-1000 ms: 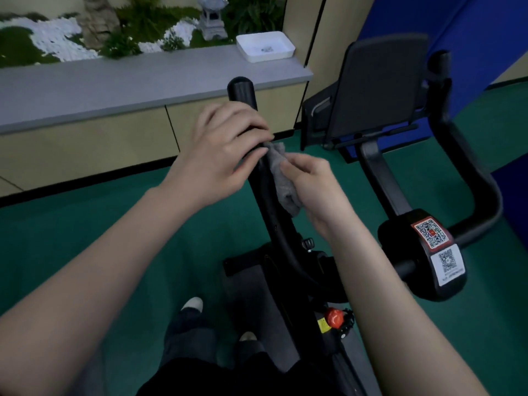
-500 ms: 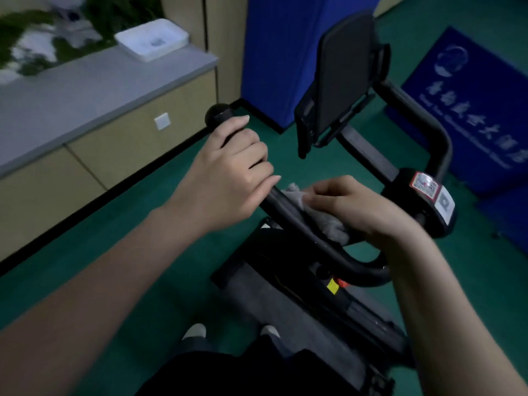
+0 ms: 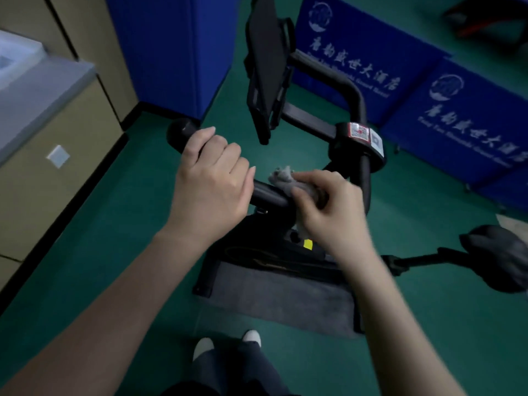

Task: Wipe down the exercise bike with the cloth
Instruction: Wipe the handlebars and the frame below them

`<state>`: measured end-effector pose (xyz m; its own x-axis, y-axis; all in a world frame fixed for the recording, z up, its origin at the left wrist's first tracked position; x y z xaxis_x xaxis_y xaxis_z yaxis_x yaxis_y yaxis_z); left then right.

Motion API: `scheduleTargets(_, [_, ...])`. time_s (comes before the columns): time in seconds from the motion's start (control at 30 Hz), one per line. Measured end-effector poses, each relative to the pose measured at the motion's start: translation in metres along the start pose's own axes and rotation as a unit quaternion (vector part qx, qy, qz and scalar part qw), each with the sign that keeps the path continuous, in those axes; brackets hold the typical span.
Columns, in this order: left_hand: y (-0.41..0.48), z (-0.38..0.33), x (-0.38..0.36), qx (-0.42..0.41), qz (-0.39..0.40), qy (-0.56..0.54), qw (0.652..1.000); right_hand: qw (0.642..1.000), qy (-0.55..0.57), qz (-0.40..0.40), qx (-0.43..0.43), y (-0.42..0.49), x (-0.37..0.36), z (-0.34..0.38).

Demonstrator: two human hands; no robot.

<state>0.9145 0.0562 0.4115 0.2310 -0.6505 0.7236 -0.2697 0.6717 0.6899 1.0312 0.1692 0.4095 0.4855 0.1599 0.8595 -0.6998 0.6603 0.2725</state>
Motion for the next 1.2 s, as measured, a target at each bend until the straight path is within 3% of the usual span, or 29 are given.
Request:
scheduleTargets(0.17, [0.0,0.0,0.0,-0.007,-0.004,-0.001,1.0,0.97,0.006,-0.236,-0.063,-0.049,0.0,-0.008])
scheduleTargets(0.3, [-0.001,0.0,-0.001,-0.003,-0.006,-0.002,1.0,0.926,0.02,-0.353,-0.135,-0.07,-0.009,-0.008])
scheduleTargets(0.5, [-0.001,-0.001,-0.001,-0.005,0.0,0.009,1.0,0.933,0.045,-0.351,-0.06,-0.065,-0.031,0.019])
scheduleTargets(0.7, [-0.002,-0.002,-0.003,0.011,0.005,0.009,1.0,0.907,0.041,-0.401,-0.12,-0.078,-0.027,-0.004])
scheduleTargets(0.87, [-0.001,-0.001,-0.002,0.003,0.005,0.01,1.0,0.929,0.062,-0.363,-0.049,-0.071,-0.043,0.022])
scheduleTargets(1.03, [-0.001,-0.002,-0.002,0.005,-0.001,0.005,1.0,0.902,0.043,-0.408,-0.137,-0.078,-0.023,-0.014])
scheduleTargets(1.2, [-0.002,-0.002,-0.002,-0.001,0.004,0.012,1.0,0.918,0.09,-0.371,-0.108,-0.078,-0.037,0.007])
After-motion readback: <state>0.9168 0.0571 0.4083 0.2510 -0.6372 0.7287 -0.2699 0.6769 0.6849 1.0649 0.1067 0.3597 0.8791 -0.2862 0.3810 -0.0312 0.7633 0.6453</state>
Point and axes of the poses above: each hand's wrist, its own y-axis towards the middle knuckle, its own x-axis out of the back of the hand, z = x × y, the point moved 6 cm from there along y, towards the middle knuckle, and after that the axes turned 13 degrees about -y, right-handed, at the moved point
